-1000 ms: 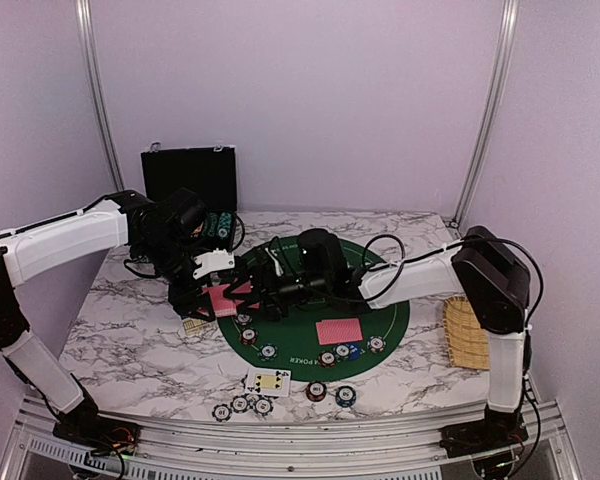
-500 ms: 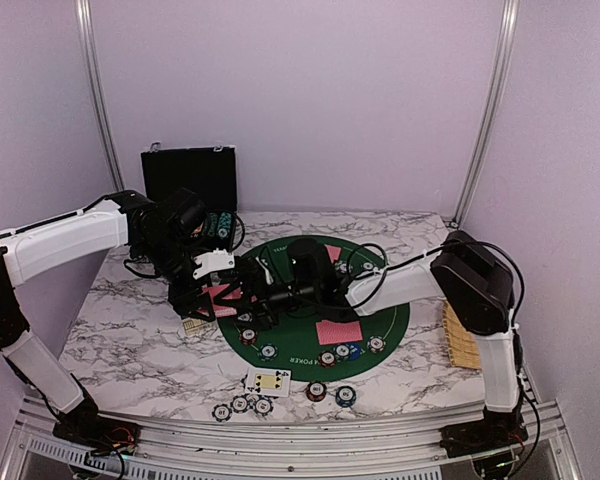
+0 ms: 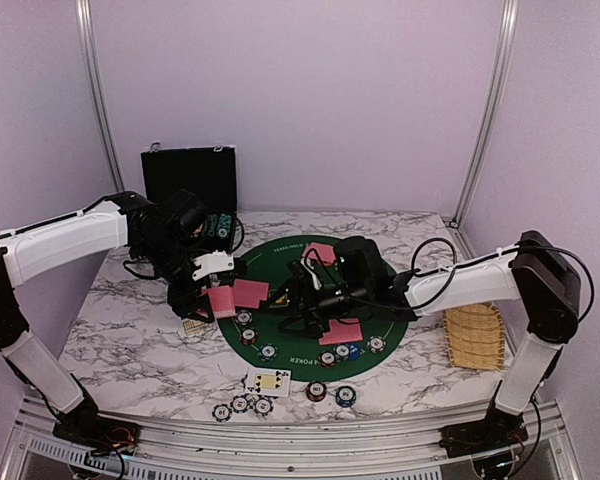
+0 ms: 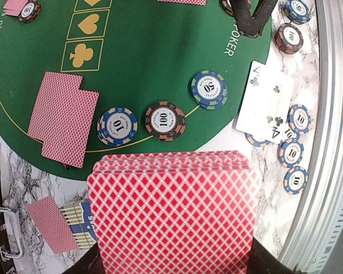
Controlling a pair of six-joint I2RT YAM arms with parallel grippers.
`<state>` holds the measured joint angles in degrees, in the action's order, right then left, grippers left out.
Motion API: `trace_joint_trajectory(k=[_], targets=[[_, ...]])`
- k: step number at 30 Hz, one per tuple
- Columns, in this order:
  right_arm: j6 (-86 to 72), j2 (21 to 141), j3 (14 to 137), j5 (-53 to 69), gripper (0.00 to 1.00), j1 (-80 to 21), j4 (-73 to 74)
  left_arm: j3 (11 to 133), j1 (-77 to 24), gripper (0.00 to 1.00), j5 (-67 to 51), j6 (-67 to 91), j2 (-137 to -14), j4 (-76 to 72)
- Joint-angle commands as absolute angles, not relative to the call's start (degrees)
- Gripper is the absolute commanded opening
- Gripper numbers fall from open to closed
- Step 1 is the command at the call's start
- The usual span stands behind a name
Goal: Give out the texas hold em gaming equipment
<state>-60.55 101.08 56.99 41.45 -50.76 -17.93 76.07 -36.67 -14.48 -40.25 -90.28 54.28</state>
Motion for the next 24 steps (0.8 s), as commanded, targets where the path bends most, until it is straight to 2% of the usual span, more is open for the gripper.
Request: trace_joint_trajectory(k=[1,17,24], targets=[[-57.98,99.19,54.22,40.96,0.89,-51.77,-10.21,75.86,-36.56,0.00,-15.20,-40.79,-88.35,54.93],[-56.46,105.31,55.43,40.08,0.73,-58.19,-0.56,76.82,-36.56,0.00,-15.43,-40.61,-88.07,55.24],[-54.92,103.29,55.19,38.42,0.71,-58.42,5.87,77.00,-36.56,0.00,-15.57,-40.48,-87.69,55.59]])
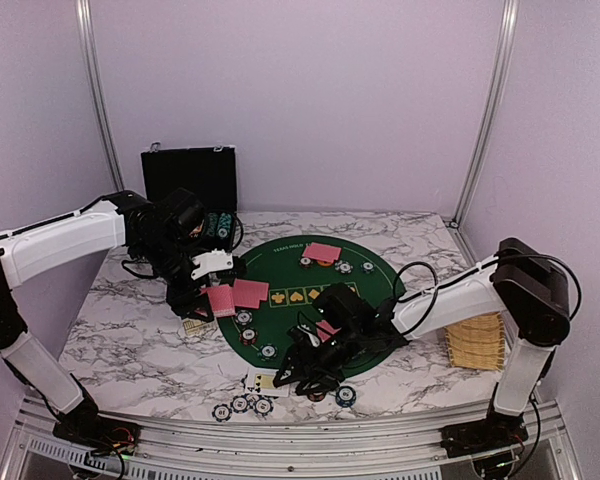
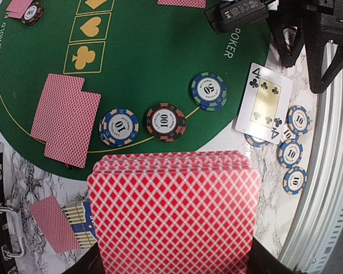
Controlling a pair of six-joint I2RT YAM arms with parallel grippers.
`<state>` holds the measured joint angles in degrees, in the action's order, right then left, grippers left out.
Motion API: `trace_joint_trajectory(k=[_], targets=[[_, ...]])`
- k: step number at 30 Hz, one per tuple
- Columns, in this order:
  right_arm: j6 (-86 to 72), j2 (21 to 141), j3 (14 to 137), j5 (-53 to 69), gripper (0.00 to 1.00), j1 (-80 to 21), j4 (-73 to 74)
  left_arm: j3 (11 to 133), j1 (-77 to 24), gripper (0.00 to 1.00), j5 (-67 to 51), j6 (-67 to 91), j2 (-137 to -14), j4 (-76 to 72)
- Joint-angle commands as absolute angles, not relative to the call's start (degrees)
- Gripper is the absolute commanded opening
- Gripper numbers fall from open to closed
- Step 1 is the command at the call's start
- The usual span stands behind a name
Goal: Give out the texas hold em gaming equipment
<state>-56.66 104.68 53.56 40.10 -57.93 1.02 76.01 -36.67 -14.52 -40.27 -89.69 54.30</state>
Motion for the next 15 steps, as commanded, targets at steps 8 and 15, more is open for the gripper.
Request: trace_joint_trajectory(k=[8,15], targets=[[-57.58,107.19,54.91,39.79,0.65,-58.53,1.39,76.51,-36.56,0.00,-15.48,-40.52,-87.33,55.54],[-60.97,109.99,54.31,39.49,0.58,-58.58,-3.90,76.70,-36.56,0.00,-15.33,-40.61,-87.30,55.63]])
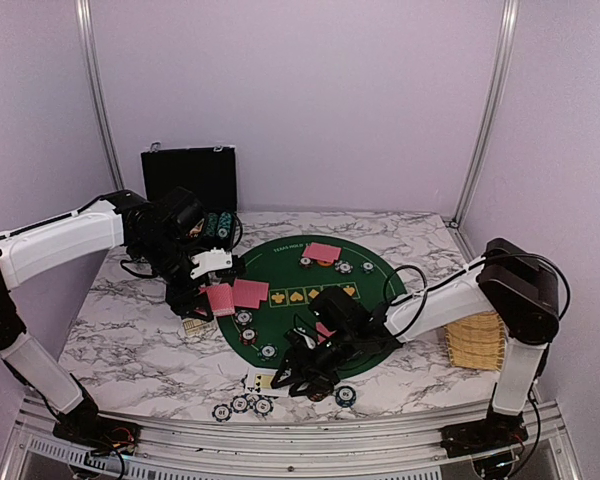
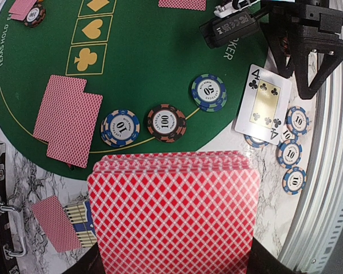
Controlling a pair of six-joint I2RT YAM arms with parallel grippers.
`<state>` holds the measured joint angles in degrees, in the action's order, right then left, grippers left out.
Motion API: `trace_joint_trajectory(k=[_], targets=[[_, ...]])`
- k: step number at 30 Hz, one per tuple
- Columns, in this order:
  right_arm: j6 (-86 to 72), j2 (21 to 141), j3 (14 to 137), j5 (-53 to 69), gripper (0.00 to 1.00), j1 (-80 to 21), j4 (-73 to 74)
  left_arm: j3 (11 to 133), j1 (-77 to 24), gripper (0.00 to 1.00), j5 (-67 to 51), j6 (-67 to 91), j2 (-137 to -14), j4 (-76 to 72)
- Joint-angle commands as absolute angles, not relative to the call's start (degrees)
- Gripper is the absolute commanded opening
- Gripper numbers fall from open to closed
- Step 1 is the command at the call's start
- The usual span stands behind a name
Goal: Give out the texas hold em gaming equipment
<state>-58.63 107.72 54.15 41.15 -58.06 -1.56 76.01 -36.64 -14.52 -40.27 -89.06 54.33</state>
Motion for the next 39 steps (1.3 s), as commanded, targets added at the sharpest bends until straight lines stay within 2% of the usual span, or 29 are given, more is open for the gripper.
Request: trace_joint_trajectory(k=[1,12,20,22,28,35,39], targets=[[-61.30,109.94,53.91,39.06,0.56,-58.57,-4.19,76.64,-36.56,0.00,-15.35,-40.61,-87.36,55.63],[-68.93,108.73,46.05,36.81,0.42,-58.54,-13.62,76.39,-36.56,0.00,-14.94,-40.67,-87.01,55.63],[-74.64,110.13,41.95,38.77,0.23,-58.45,-25.42,76.56,-36.56,0.00,-14.50,-40.69,-87.01,55.81],[-75.32,110.37,41.38,38.85,0.21,-58.42,-26.69,76.56,-36.55,0.00,-14.42,-40.72,-86.92,55.80],[-75.25,110.30,42.36,38.59,0.12,-58.34,-26.74,76.51,-36.56,0.00,-14.11,-40.86,-86.71,55.85],[-72.15,108.62,45.33,37.19,0.00,-58.36,-20.22,76.59,-36.56,0.00,-13.80,-40.93,-86.57,55.99],[-71.20,107.62,46.30,36.55,0.00,-58.33,-18.28,76.55,-36.56,0.00,-13.80,-40.95,-86.50,55.98]])
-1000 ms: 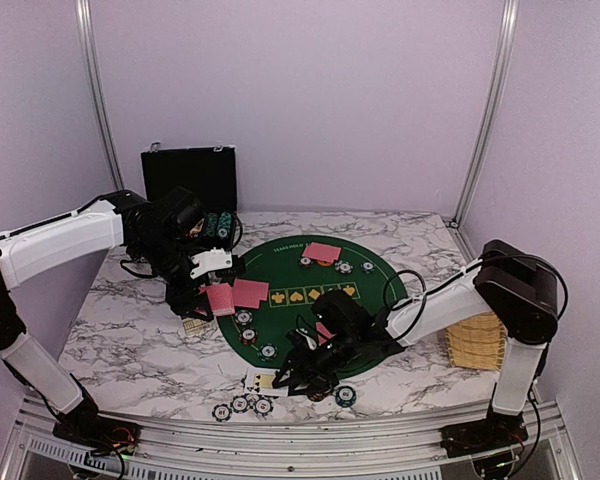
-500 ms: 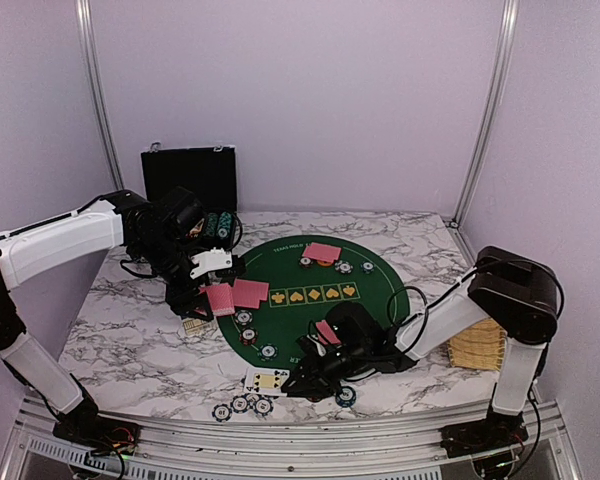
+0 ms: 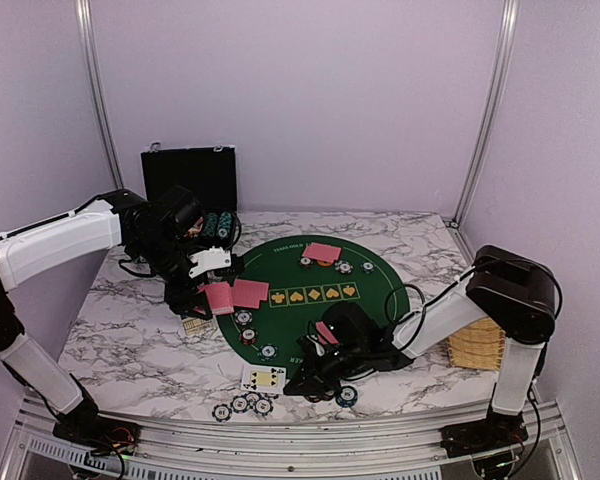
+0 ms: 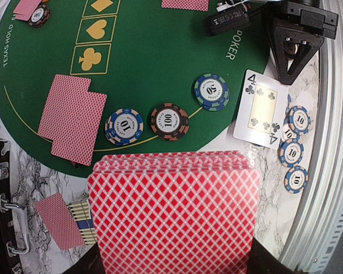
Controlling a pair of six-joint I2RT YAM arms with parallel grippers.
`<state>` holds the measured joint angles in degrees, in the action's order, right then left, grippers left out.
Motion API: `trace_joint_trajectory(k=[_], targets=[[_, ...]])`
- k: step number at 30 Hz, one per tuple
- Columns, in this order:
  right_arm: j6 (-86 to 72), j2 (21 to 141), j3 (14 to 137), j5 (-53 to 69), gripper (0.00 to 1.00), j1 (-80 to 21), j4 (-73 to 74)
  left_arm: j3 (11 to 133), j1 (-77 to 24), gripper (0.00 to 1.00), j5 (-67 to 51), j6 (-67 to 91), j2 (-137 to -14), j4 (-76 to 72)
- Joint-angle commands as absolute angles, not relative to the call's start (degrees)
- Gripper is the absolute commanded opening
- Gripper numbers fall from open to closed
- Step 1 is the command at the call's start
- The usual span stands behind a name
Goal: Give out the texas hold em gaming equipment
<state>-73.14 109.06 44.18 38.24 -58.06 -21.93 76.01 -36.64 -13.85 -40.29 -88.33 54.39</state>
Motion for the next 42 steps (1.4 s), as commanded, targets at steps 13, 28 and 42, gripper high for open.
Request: trace_joint_trajectory(k=[13,28,42], targets=[[-68.05,101.82,46.30,34.26,0.00,-56.57,-13.84,76.68,-36.56,0.00,-13.56,-41.00,-86.83,56.07],[-59.10,103.60,52.27,32.57,0.50,-56.86,-1.13,76.66,-36.56,0.00,-13.52,-40.92,-86.77,56.12],[-65.84,108.14,50.00,37.24,0.48,-57.05,-10.13,76.82,-36.56,0.00,-13.53,-40.98,-87.04,56.15]])
